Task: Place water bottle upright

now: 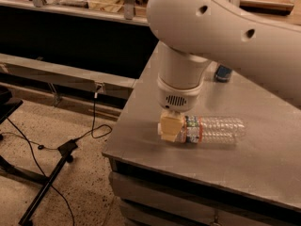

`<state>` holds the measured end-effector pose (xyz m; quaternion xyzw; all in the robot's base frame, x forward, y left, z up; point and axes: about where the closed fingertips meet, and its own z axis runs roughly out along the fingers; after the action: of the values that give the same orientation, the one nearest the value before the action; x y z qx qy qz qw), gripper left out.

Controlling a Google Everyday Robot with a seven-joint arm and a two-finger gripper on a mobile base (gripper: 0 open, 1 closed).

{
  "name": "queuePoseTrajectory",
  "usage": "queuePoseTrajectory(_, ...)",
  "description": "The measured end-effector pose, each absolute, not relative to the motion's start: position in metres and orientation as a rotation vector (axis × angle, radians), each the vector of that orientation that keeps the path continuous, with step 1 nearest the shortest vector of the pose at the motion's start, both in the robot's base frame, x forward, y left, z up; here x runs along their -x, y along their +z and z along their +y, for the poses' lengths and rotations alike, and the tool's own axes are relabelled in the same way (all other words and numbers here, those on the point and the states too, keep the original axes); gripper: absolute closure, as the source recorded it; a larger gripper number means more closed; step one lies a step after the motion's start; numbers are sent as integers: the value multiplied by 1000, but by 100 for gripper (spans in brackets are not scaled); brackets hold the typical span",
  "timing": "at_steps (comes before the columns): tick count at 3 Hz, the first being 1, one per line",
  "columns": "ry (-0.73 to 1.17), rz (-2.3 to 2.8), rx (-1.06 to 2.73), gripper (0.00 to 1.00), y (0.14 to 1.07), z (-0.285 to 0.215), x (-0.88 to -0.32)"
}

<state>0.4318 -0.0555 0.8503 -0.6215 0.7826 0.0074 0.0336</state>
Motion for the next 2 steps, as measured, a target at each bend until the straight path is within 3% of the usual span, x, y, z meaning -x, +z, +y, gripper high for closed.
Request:
queuePoseTrajectory(1,43,2411,1901,100,851,-56,-432)
queuePoseTrajectory(2,127,2438,1866,100,851,-61,-434)
